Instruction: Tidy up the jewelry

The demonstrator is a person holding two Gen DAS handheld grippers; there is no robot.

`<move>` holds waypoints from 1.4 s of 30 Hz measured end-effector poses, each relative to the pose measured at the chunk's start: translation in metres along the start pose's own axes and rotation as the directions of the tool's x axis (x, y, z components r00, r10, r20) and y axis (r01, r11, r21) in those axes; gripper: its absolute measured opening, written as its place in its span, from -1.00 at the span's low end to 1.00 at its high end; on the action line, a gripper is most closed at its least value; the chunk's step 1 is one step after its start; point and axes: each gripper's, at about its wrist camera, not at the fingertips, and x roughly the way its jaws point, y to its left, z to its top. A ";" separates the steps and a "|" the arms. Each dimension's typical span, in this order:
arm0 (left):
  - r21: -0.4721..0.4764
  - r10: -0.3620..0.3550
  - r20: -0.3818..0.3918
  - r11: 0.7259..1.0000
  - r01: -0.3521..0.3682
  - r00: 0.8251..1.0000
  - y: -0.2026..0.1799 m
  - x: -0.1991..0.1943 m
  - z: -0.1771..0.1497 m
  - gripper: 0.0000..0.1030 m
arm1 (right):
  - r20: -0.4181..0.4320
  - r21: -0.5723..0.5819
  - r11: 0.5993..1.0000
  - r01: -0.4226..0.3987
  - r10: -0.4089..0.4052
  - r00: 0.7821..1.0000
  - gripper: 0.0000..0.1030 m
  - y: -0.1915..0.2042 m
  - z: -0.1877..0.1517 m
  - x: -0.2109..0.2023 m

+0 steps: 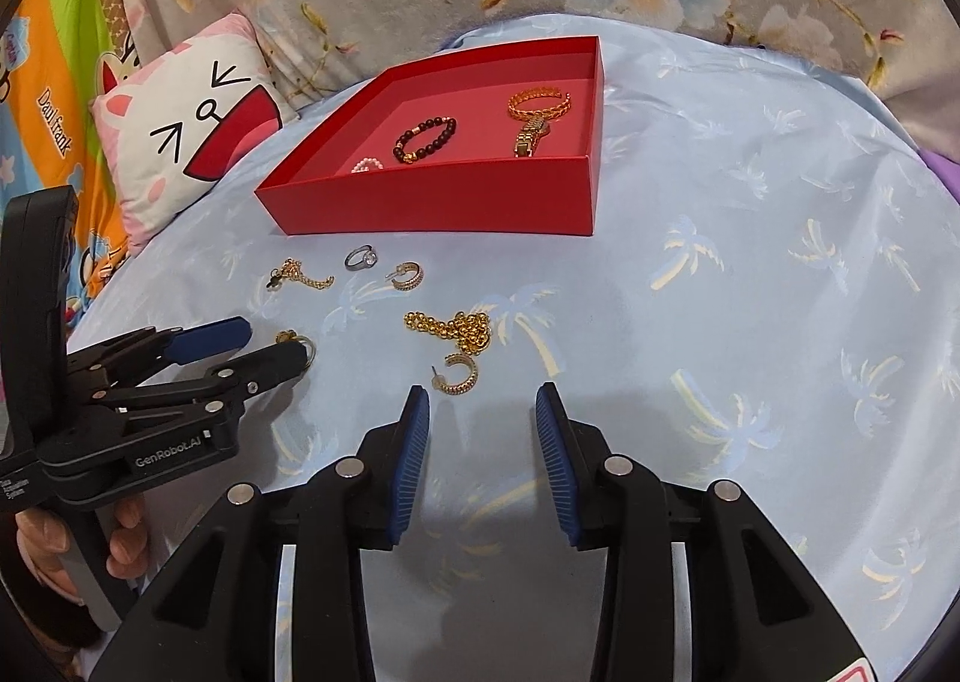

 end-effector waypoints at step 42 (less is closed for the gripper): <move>-0.066 -0.026 0.010 0.997 0.026 1.000 0.029 -0.007 -0.007 -0.83 | -0.042 -0.046 0.997 0.060 -0.062 0.997 -0.87 0.014 0.028 0.036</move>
